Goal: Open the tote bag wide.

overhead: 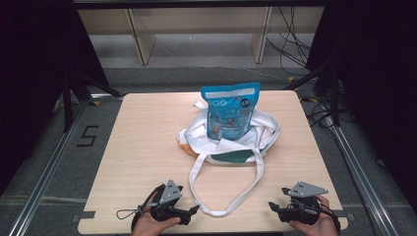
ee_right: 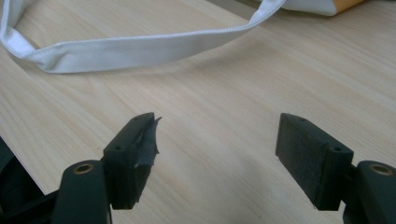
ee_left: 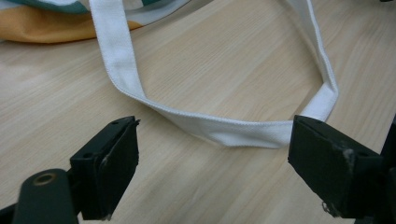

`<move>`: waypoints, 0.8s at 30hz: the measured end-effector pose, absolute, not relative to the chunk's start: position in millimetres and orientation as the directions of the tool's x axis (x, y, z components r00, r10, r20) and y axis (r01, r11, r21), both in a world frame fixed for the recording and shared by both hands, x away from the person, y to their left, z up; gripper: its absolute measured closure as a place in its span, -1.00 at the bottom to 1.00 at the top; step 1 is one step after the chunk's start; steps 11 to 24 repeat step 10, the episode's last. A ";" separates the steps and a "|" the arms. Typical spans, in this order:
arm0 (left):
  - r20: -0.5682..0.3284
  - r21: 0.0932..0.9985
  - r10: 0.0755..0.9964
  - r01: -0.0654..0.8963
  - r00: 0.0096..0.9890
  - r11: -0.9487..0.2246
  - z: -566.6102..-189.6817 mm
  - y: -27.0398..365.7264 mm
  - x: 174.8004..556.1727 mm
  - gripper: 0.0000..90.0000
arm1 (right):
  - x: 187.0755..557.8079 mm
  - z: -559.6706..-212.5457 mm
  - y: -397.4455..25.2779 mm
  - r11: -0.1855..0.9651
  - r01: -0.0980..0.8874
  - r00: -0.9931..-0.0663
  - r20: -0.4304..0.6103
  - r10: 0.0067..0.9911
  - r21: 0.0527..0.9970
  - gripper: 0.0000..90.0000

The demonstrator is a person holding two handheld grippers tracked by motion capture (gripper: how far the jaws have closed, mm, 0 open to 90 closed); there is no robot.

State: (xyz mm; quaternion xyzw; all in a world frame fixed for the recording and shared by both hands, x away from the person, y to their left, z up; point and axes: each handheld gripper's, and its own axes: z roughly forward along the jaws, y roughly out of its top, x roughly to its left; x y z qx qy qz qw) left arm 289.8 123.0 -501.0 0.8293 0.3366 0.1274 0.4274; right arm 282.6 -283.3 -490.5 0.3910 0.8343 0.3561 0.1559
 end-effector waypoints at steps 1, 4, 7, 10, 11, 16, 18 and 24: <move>-0.084 0.796 0.674 0.456 0.734 -0.398 -501.3 122.6 289.6 -0.65 | 282.6 -490.9 -284.0 0.444 0.543 -0.645 0.016 0.764 0.713 -0.33; -0.077 0.790 0.674 0.457 0.734 -0.408 -501.1 124.0 290.6 -0.65 | 283.3 -491.5 -285.0 0.451 0.536 -0.649 0.007 0.760 0.714 -0.33; -0.074 0.793 0.670 0.451 0.739 -0.409 -502.0 123.8 291.9 -0.65 | 283.6 -492.0 -285.4 0.452 0.535 -0.650 0.007 0.760 0.714 -0.33; -0.057 0.784 0.665 0.446 0.745 -0.432 -501.0 124.9 293.1 -0.65 | 283.9 -491.9 -285.9 0.447 0.537 -0.646 0.008 0.763 0.715 -0.33; -0.057 0.784 0.665 0.446 0.745 -0.432 -501.0 124.9 293.1 -0.65 | 283.9 -491.9 -285.9 0.447 0.537 -0.646 0.008 0.763 0.715 -0.33; -0.057 0.784 0.665 0.446 0.745 -0.432 -501.0 124.9 293.1 -0.65 | 283.9 -491.9 -285.9 0.447 0.537 -0.646 0.008 0.763 0.715 -0.33; -0.057 0.784 0.665 0.446 0.745 -0.432 -501.0 124.9 293.1 -0.65 | 283.9 -491.9 -285.9 0.447 0.537 -0.646 0.008 0.763 0.715 -0.33; -0.057 0.784 0.665 0.446 0.745 -0.432 -501.0 124.9 293.1 -0.65 | 283.9 -491.9 -285.9 0.447 0.537 -0.646 0.008 0.763 0.715 -0.33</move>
